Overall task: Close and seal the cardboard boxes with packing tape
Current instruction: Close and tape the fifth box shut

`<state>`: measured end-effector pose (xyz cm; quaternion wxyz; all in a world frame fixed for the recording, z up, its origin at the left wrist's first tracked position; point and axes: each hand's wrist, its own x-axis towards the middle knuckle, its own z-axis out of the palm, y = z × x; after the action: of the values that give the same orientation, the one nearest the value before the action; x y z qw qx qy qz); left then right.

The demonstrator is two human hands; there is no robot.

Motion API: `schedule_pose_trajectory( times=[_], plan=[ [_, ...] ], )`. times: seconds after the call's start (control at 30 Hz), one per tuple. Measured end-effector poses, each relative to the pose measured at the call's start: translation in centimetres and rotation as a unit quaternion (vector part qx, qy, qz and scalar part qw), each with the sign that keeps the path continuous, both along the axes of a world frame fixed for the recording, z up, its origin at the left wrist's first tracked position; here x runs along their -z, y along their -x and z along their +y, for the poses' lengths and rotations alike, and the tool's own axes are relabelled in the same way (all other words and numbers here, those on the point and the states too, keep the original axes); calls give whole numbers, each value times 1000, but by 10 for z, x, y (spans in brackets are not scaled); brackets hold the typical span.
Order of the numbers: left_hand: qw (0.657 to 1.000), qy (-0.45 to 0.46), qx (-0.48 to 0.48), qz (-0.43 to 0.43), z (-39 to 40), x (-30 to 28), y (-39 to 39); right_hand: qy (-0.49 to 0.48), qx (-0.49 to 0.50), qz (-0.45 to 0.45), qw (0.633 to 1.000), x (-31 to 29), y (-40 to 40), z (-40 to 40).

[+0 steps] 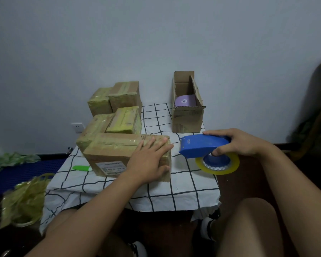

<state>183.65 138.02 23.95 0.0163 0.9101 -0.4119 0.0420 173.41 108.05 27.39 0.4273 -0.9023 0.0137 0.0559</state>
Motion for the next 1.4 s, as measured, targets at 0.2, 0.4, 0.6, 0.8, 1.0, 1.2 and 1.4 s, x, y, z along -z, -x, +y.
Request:
schedule_pose_trajectory(
  times=[0.2,0.4,0.6,0.8,1.0,1.2,1.4],
  plan=[
    [1000,-5,-1,-3,-3,-1,1,80,-29,28,996,-12,-17,22],
    [1000,-18,11,0,-4,-3,1,196,-78,34,977,-49,-56,50],
    [999,-32,18,-9,-6,-5,4,250,-84,62,963,-62,-70,70],
    [988,-98,92,-81,-10,-21,-7,326,-28,82,941,-66,-49,54],
    [977,-118,156,-79,-17,-23,-20,211,112,-11,971,-34,-27,36],
    [974,-124,171,-85,-19,-23,-25,68,240,-114,962,19,-46,68],
    [970,-121,182,-103,-21,-22,-25,2,319,-157,935,54,-62,96]
  ],
)
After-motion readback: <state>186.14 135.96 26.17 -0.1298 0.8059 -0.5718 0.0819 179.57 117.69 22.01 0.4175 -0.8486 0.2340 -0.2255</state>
